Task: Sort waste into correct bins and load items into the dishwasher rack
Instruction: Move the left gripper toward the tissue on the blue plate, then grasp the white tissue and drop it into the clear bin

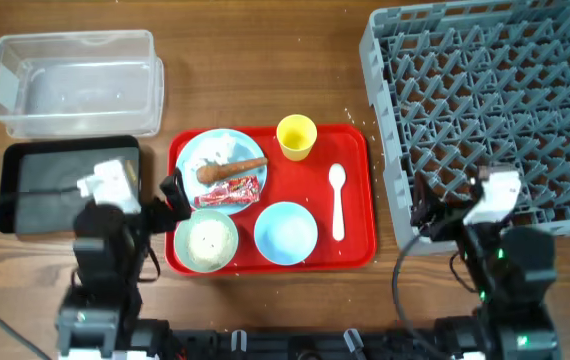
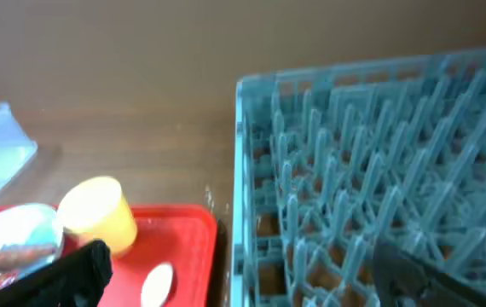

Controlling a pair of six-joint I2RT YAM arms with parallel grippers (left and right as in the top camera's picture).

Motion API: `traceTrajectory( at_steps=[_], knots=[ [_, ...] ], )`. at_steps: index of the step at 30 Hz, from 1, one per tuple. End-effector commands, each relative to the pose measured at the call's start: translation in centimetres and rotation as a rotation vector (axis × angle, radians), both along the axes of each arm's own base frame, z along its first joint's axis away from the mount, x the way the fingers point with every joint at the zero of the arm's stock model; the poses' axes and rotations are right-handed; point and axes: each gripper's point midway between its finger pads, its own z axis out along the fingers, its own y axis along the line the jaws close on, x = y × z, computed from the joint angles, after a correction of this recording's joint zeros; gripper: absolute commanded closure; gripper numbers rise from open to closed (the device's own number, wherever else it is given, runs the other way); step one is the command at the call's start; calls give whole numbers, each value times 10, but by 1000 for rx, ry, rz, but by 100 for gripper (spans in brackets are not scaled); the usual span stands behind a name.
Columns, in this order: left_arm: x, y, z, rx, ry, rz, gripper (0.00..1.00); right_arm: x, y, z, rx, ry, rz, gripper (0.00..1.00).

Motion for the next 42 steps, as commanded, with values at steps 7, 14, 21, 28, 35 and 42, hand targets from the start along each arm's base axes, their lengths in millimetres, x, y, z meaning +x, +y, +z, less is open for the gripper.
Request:
traceTrajectory(
  at_steps=[7, 14, 21, 28, 35, 42],
  knots=[
    [4, -25, 11, -85, 429, -111, 0, 27, 14, -6, 21, 407, 60, 0],
    [12, -23, -9, -80, 507, -99, 0, 31, 24, -18, 50, 463, 111, 0],
    [54, -28, 5, -180, 375, -47, 0, 31, 24, -18, 50, 462, 111, 0],
    [100, -54, -40, -166, 423, -109, 0, 31, 24, -18, 50, 462, 111, 0],
    [124, -84, -129, -139, 578, -163, 6, 31, 24, -18, 50, 462, 111, 0],
    [121, -83, -161, -122, 650, -160, 52, 31, 24, -18, 50, 462, 111, 0]
  ],
)
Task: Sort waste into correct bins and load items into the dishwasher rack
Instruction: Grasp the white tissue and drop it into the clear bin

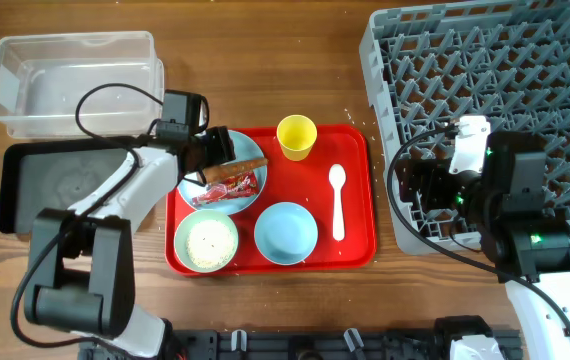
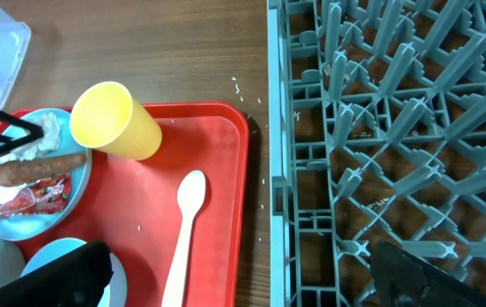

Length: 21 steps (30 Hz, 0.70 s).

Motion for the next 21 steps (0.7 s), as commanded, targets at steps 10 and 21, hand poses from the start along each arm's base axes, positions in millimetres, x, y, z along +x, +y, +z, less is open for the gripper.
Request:
traceTrajectory(
  at_steps=[10, 21],
  knots=[
    [11, -2, 13, -8, -52, -5, 96, 3, 2, 9, 18, -20, 4, 0],
    [11, 15, 138, 21, -367, 53, 96, 3, 2, 10, 18, -23, 4, 0]
  ],
)
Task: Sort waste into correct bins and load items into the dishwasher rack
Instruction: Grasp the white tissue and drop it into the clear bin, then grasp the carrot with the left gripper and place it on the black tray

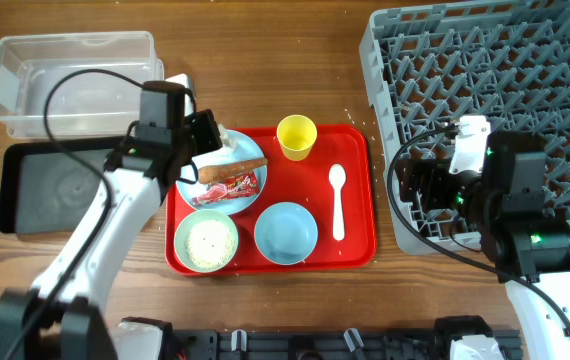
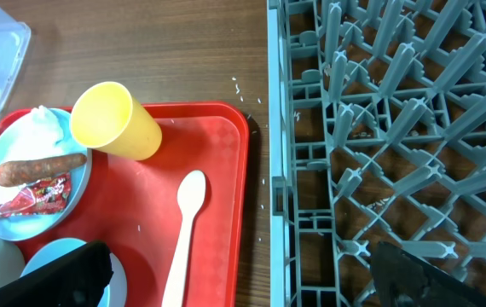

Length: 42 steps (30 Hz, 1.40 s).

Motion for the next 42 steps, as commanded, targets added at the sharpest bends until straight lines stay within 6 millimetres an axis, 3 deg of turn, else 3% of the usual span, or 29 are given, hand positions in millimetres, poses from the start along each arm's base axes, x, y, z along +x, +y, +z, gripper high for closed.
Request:
traceTrajectory(
  at_steps=[1, 3, 6, 8, 11, 14, 15, 16, 17, 18, 23, 25, 28, 31, 35, 38, 42],
  knots=[
    [4, 22, 48, 62, -139, 80, 96, 3, 2, 10, 18, -22, 3, 0],
    [6, 57, 77, 104, -219, 191, 96, 3, 2, 9, 18, -20, 4, 0],
    [13, 104, 97, 144, -291, 312, 96, 3, 2, 10, 18, -23, 4, 0],
    [20, 142, 96, 155, -304, 407, 96, 3, 2, 10, 18, -23, 4, 0],
    [33, 180, 78, 169, -295, 491, 96, 4, 2, 10, 18, -23, 4, 0],
    [57, 194, 61, 170, -317, 513, 96, 4, 2, 10, 18, -27, 4, 0],
    [64, 195, 57, 169, -330, 514, 90, 4, 2, 10, 18, -26, 4, 0],
    [71, 196, 51, 166, -339, 511, 57, 4, 2, 10, 19, -24, 4, 0],
    [76, 195, 45, 157, -338, 500, 33, 3, 2, 10, 18, -21, 4, 0],
    [78, 192, 41, 148, -335, 487, 23, 3, 2, 9, 18, -20, 4, 0],
    [81, 185, 46, 119, -351, 452, 22, 3, 2, 9, 18, -19, 4, 0],
    [80, 160, 52, 49, -349, 356, 25, 3, 2, 9, 18, -17, 4, 0],
    [67, 99, 50, -44, -282, 180, 24, 3, 2, 8, 17, -15, 4, 0],
    [47, 47, 22, -53, -141, 71, 20, 3, 2, 8, 17, -15, 4, 0],
    [26, 5, -20, -3, 8, -12, 24, 3, 2, 8, 18, -13, 4, 0],
    [15, -12, -57, 35, 116, -50, 32, 3, 2, 7, 18, -11, 4, 0],
    [8, -15, -97, 55, 215, -60, 43, 1, 2, 6, 17, -2, 4, 0]
  ],
)
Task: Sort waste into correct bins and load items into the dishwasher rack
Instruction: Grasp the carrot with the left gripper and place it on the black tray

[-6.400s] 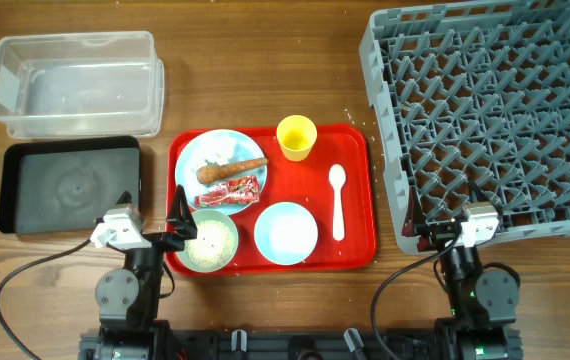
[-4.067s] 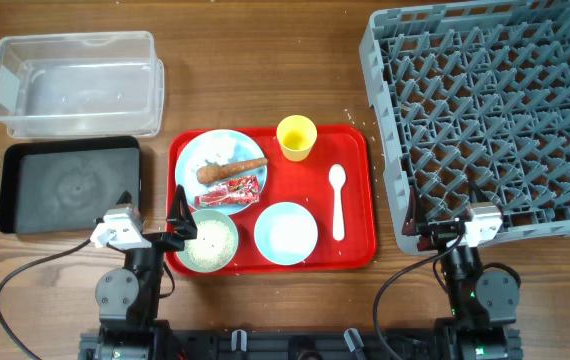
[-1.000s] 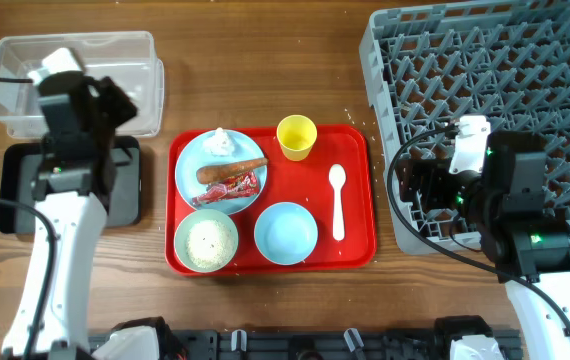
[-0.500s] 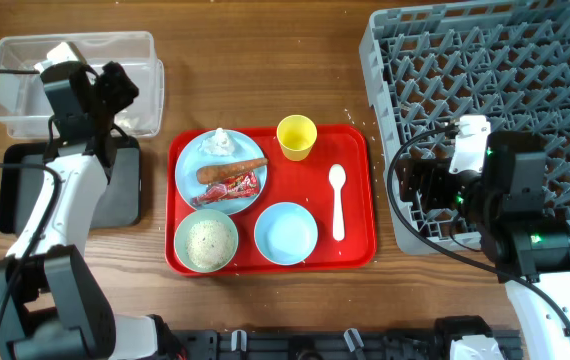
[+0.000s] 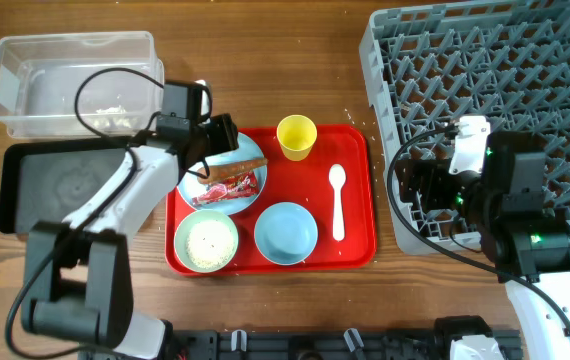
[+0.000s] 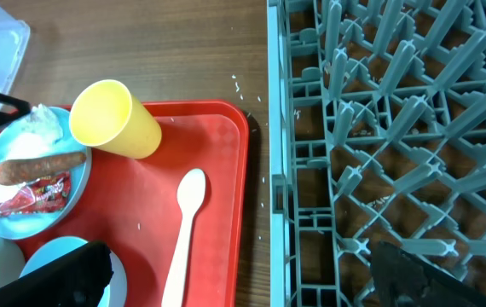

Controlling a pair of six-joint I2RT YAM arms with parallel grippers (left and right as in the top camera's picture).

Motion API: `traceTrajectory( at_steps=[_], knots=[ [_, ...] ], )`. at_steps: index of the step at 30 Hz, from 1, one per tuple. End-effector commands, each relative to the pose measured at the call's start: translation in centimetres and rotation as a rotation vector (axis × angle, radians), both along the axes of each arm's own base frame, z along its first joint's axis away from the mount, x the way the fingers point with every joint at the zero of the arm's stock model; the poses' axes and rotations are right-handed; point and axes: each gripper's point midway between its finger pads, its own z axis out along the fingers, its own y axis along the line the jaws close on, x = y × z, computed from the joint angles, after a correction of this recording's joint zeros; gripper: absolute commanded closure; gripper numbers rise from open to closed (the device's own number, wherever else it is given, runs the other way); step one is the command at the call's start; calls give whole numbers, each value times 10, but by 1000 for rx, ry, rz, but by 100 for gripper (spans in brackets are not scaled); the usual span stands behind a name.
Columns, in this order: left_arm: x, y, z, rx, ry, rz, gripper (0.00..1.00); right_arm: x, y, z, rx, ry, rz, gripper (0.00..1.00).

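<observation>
On the red tray (image 5: 355, 150) a blue plate (image 5: 197, 185) carries a sausage (image 5: 233, 167), a red packet (image 5: 230, 188) and a white crumpled tissue (image 6: 43, 124). My left gripper (image 5: 223, 140) sits at the plate's upper left edge, open, one finger (image 6: 4, 98) just beside the tissue. A yellow cup (image 5: 296, 136), white spoon (image 5: 337, 200), blue bowl (image 5: 286, 232) and green bowl of rice (image 5: 206, 240) share the tray. Over the left edge of the grey rack (image 5: 380, 70), my right gripper (image 6: 251, 273) hangs open and empty.
A clear plastic bin (image 5: 75, 40) stands at the back left, with a black bin (image 5: 55, 190) in front of it, both left of the tray. The rack fills the right side. A narrow strip of bare wood separates tray and rack.
My left gripper has come back from above the plate's far left edge to the plate, next to the tissue. The tissue still lies on the plate. The right arm has not moved.
Both arms were low at the table's front edge. Then the left gripper was open around the tissue on the plate and the right hung over the rack's left edge. The left gripper was then off the plate, tissue left behind, and is now beside it again.
</observation>
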Motion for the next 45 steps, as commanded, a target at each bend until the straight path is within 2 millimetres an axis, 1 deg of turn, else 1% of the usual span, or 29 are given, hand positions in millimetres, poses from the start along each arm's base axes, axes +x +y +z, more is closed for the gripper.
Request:
traceTrajectory(
  at_steps=[1, 2, 3, 5, 6, 8, 10, 13, 15, 17, 18, 19, 20, 22, 24, 25, 26, 27, 28, 29, 30, 31, 33, 36, 37, 39, 41, 44, 45],
  knots=[
    [-3, 3, -29, 34, 67, 4, 44, 2, 2, 7, 17, -9, 3, 0],
    [-5, 3, -34, 37, 80, 4, 52, 2, 2, 7, 17, -9, 3, 0],
    [-5, 4, -37, 39, 86, 4, 63, 2, 2, 7, 17, -9, 3, 0],
    [-1, 3, -35, 39, 70, 5, 82, 2, 2, 7, 17, -8, 3, 1],
    [2, 3, -31, 34, 50, 6, 96, 2, 2, 7, 17, -9, 3, 0],
    [8, 3, -19, 31, 16, 10, 96, 2, 2, 7, 17, -8, 3, 0],
    [11, 8, 0, 49, -23, 27, 96, 2, 2, 7, 17, -8, 3, 0],
    [13, 22, 48, 81, -112, 73, 96, 2, 2, 7, 16, -9, 4, 0],
    [15, 40, 86, 90, -194, 126, 96, 2, 2, 7, 16, -10, 4, 0],
    [19, 73, 131, 102, -319, 222, 96, 2, 2, 7, 17, -9, 3, 0],
    [23, 99, 156, 108, -398, 294, 96, 2, 2, 7, 17, -10, 3, 0],
    [25, 110, 163, 109, -425, 323, 96, 3, 2, 7, 17, -11, 3, 0],
    [28, 128, 171, 112, -457, 365, 96, 3, 2, 8, 17, -12, 3, 0],
    [35, 162, 171, 127, -482, 444, 91, 3, 2, 8, 18, -16, 3, 0],
    [47, 184, 158, 138, -484, 489, 88, 4, 2, 9, 18, -19, 3, 0],
    [54, 192, 148, 142, -479, 502, 82, 4, 2, 9, 17, -21, 4, 0],
    [62, 198, 138, 144, -477, 512, 75, 4, 2, 9, 18, -21, 4, 0],
    [69, 202, 124, 147, -461, 516, 50, 4, 2, 9, 18, -21, 4, 0],
    [74, 201, 108, 133, -439, 504, 37, 4, 2, 9, 18, -20, 3, 0],
    [77, 196, 100, 111, -424, 481, 33, 4, 2, 9, 18, -20, 4, 0],
    [79, 192, 98, 92, -419, 463, 31, 4, 2, 9, 18, -20, 4, 0],
    [79, 189, 97, 80, -418, 451, 31, 4, 2, 9, 17, -21, 4, 0],
    [79, 186, 107, 68, -435, 439, 32, 4, 2, 9, 17, -21, 4, 0],
    [70, 175, 127, 52, -451, 407, 36, 4, 2, 9, 17, -21, 4, 0],
    [62, 155, 139, 54, -459, 314, 35, 4, 2, 9, 18, -21, 4, 0],
    [50, 125, 144, 67, -437, 195, 33, 4, 2, 9, 18, -20, 4, 0],
    [32, 88, 132, 106, -367, 51, 29, 4, 2, 9, 18, -20, 3, 0],
    [-2, 35, 97, 140, -206, -154, 24, 4, 2, 8, 18, -18, 4, 0],
    [-14, 21, 86, 144, -152, -200, 24, 4, 2, 8, 18, -17, 3, 0]
  ],
)
